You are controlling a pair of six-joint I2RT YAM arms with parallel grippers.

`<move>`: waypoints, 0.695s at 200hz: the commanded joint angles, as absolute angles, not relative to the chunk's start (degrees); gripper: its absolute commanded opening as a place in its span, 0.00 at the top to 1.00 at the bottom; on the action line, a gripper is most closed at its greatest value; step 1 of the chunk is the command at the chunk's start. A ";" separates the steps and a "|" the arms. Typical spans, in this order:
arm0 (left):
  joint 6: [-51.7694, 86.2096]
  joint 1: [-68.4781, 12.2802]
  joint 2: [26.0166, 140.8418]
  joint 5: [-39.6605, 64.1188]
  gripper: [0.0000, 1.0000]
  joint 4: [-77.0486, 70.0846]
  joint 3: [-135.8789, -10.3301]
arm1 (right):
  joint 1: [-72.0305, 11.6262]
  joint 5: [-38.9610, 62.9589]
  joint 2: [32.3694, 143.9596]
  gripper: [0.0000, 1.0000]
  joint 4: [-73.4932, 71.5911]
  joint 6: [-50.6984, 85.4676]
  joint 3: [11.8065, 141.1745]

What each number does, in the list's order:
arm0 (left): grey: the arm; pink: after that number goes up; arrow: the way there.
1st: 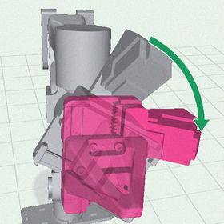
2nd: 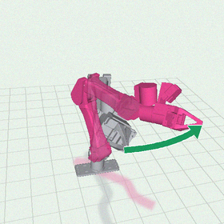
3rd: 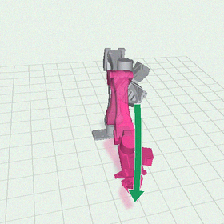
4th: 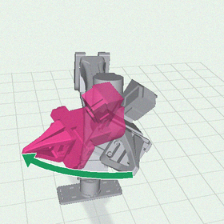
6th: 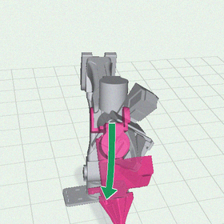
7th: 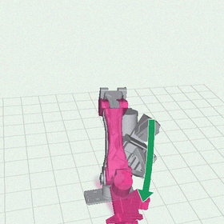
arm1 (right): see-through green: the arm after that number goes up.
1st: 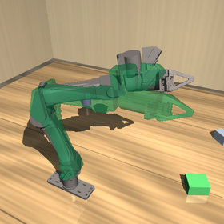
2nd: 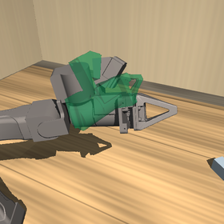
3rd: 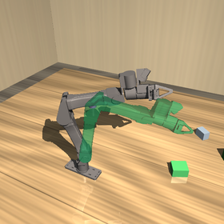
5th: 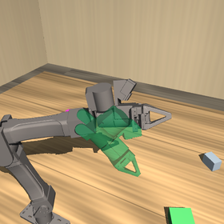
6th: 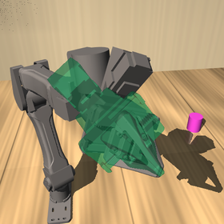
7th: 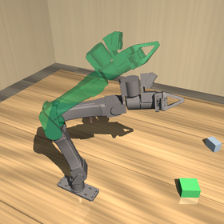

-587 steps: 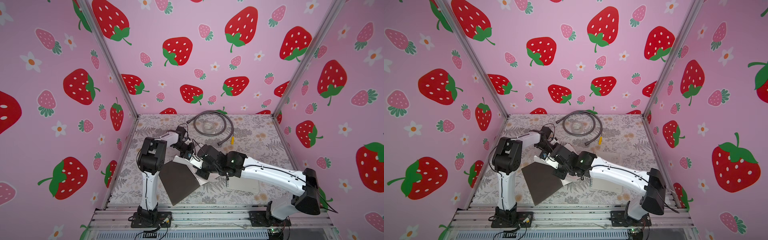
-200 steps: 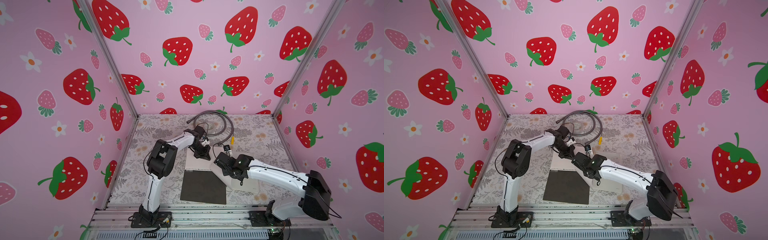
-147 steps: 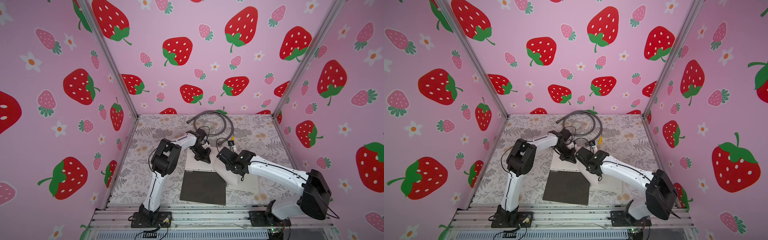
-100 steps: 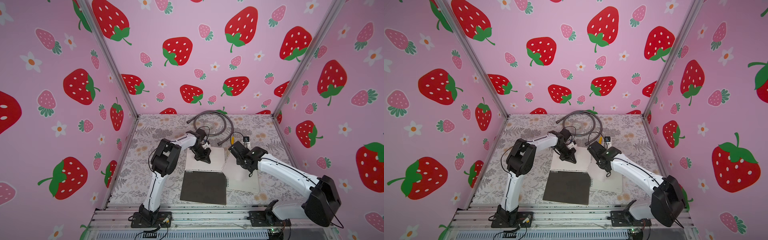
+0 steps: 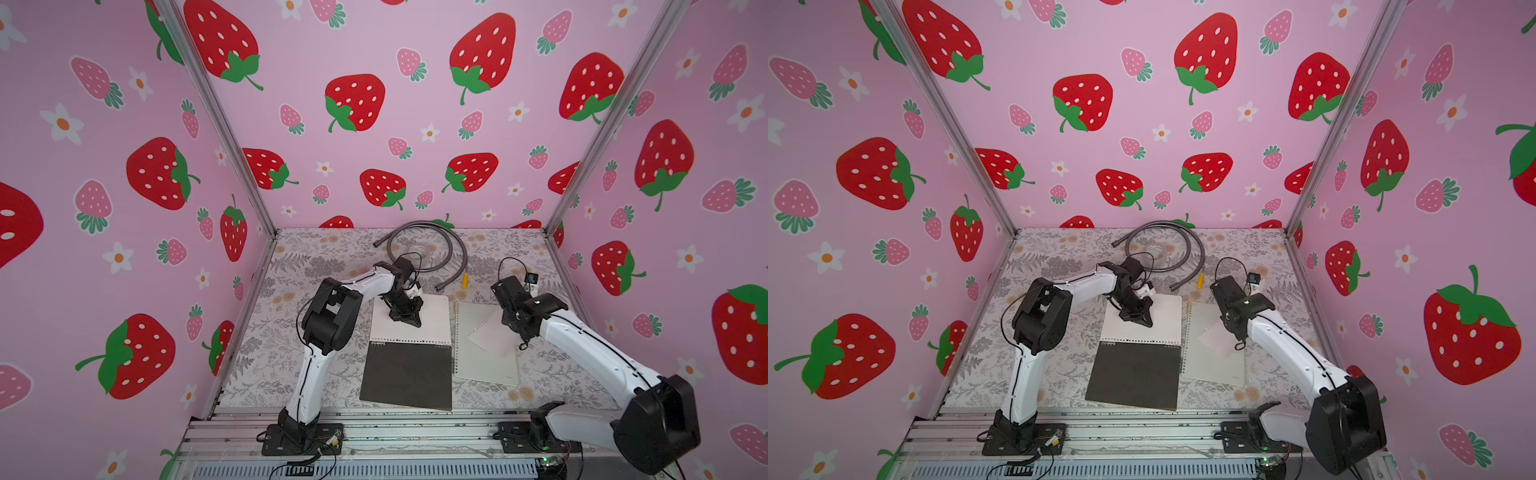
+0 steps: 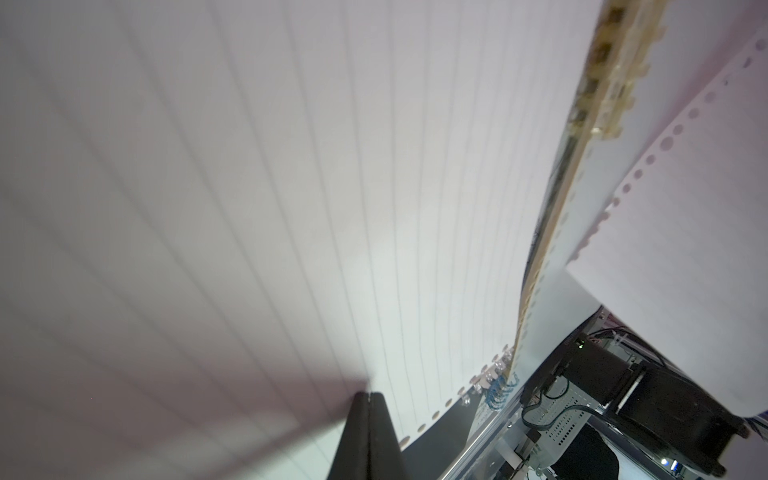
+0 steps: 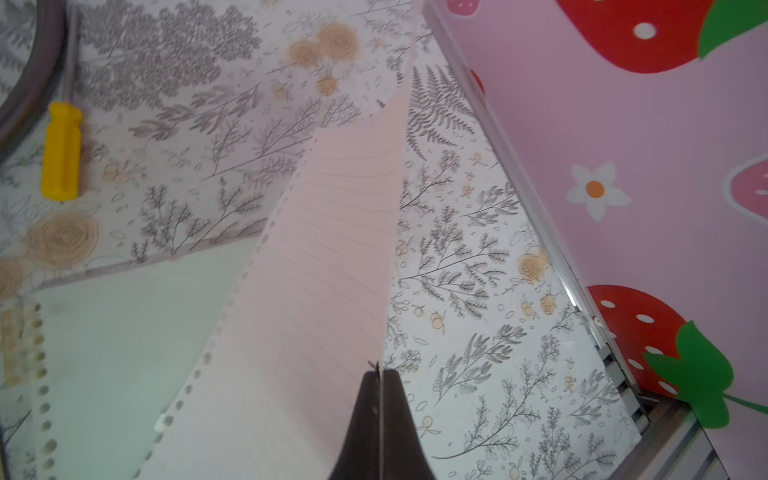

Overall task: Tear off pages from different notebooks
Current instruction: Tear off the paper from the notebook, then place the paper at the center of the board.

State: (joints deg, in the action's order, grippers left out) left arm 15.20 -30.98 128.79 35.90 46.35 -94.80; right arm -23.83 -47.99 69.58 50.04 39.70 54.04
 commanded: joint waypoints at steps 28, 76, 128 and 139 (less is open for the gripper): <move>13.93 -30.76 121.07 28.51 1.00 43.64 -87.71 | -23.44 -36.97 63.43 1.00 37.14 29.92 56.18; 16.47 -30.65 99.80 18.75 0.89 37.40 -85.83 | -27.52 -26.81 70.85 1.00 29.26 25.83 66.59; 30.75 -23.81 78.55 -1.98 0.79 29.15 -65.43 | -33.83 -8.61 90.01 1.00 21.00 24.18 83.34; 32.62 -20.96 73.42 -4.04 0.78 28.25 -61.80 | -35.31 -3.43 94.48 1.00 18.22 25.13 86.71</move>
